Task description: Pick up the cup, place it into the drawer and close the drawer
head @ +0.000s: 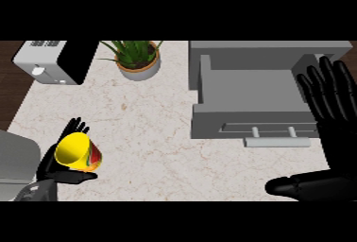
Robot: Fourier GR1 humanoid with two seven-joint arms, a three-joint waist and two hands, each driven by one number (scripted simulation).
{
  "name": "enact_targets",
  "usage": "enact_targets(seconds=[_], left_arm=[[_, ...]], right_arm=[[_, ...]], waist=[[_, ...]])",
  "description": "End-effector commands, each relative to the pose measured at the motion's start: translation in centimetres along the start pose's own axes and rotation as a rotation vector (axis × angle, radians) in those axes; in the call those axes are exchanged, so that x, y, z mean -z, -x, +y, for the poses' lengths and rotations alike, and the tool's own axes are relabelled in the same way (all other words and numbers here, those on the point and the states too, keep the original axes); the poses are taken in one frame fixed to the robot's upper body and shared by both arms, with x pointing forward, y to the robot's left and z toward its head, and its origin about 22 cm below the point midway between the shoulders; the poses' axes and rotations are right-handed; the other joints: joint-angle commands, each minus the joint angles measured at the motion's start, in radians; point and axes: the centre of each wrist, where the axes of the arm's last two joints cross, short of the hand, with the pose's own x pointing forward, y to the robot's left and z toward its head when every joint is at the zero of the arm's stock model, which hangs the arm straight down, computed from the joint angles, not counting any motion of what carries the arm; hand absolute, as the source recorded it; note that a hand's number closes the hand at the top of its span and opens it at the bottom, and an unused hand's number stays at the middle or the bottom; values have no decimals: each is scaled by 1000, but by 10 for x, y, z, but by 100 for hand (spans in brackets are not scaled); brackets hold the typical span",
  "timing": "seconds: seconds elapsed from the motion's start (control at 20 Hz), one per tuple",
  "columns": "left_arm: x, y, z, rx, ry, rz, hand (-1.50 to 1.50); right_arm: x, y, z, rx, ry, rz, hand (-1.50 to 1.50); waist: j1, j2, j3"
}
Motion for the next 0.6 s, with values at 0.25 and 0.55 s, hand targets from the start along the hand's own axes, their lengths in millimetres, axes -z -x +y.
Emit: enact_targets(seconds=[0.25, 0.55], left_arm=[[10, 5, -13, -204, 153, -143, 150], [9, 0, -13, -120, 118, -257, 150]], right_arm=[[-5, -2, 2, -10, 14, -6, -150], [-7, -9, -2, 6, 11, 4, -150]], waist=[[-7, 1, -1], [-1, -2, 0]])
